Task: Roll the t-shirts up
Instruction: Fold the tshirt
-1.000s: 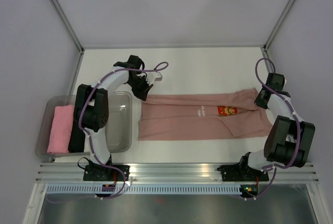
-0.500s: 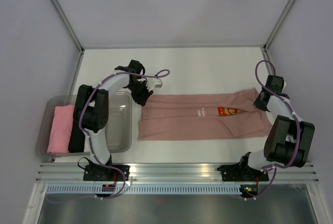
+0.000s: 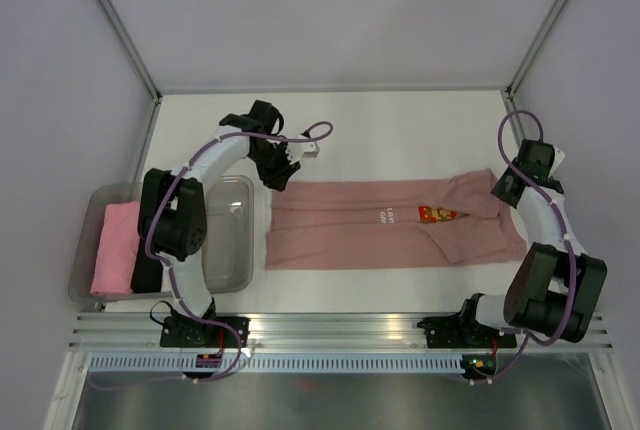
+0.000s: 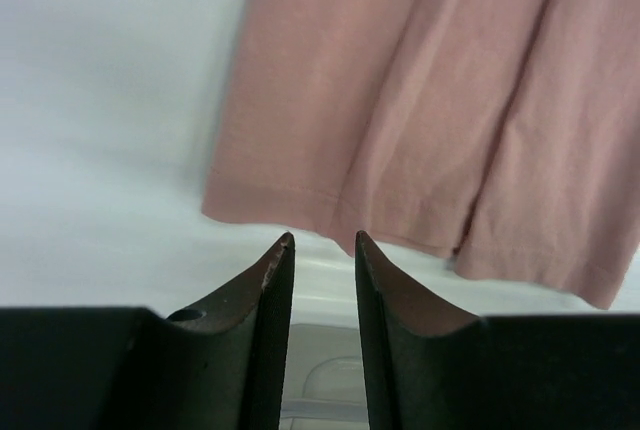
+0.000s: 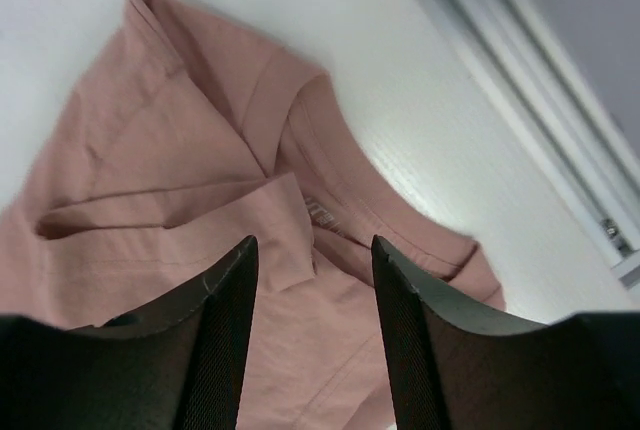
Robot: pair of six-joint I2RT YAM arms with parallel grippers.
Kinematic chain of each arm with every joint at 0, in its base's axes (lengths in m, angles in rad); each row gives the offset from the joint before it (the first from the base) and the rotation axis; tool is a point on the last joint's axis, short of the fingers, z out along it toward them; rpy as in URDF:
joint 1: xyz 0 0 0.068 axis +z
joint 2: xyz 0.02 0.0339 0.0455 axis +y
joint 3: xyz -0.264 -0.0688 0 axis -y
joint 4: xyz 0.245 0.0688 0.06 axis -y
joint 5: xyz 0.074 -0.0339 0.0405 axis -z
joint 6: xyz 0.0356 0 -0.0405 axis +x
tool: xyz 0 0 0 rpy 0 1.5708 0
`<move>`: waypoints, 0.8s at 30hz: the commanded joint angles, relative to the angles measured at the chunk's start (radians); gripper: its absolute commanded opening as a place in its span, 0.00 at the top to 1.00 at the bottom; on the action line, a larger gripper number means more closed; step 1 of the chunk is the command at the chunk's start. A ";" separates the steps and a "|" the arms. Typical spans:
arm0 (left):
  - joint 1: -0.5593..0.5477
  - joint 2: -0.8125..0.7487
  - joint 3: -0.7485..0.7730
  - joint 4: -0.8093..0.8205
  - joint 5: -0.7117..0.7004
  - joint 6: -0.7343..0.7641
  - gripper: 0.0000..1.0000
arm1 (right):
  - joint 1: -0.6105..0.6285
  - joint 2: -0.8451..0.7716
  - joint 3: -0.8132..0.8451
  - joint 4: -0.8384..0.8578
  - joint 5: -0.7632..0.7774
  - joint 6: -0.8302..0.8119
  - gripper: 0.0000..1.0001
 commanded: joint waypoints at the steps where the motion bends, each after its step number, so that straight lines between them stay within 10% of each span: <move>1: -0.037 0.058 0.042 0.096 -0.061 -0.144 0.64 | 0.042 -0.134 0.089 0.030 0.080 -0.001 0.46; 9: -0.071 0.091 -0.034 0.207 -0.161 -0.199 0.68 | 0.399 -0.018 0.060 0.173 -0.288 -0.065 0.82; 24: -0.084 0.059 -0.175 0.206 -0.192 -0.129 0.69 | 0.601 0.248 0.034 0.203 -0.357 -0.068 1.00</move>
